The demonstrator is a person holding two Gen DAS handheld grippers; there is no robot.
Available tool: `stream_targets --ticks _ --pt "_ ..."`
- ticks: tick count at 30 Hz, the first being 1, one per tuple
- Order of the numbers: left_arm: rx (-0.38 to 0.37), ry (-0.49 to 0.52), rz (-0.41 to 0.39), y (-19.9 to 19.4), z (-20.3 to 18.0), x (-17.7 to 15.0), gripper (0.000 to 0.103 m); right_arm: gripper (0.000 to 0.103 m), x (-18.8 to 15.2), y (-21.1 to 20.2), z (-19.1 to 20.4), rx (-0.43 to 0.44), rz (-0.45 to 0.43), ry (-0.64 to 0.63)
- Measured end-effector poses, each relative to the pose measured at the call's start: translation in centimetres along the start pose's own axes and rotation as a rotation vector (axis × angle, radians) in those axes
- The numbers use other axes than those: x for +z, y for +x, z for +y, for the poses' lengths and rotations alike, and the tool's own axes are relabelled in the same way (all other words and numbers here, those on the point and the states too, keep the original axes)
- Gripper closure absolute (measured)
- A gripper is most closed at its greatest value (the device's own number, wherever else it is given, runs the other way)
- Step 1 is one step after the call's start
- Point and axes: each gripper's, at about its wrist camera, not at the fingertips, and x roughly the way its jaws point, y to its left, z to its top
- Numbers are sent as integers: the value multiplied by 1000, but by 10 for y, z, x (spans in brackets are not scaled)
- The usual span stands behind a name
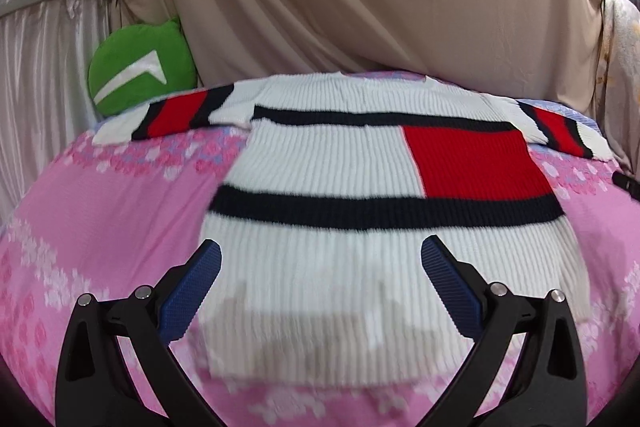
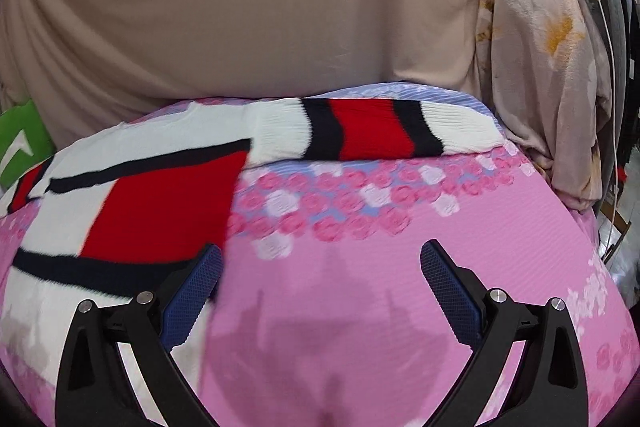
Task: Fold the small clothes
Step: 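Grasp the striped sleeve cuff with the right gripper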
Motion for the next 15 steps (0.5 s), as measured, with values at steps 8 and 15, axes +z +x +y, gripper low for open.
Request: stream_targets --ticks 8,15 --pt "35 25 -17 43 15 45 5 9 74 130 -148 41 66 396" --pt "27 -7 27 85 25 71 5 35 88 194 -203 4 116 566"
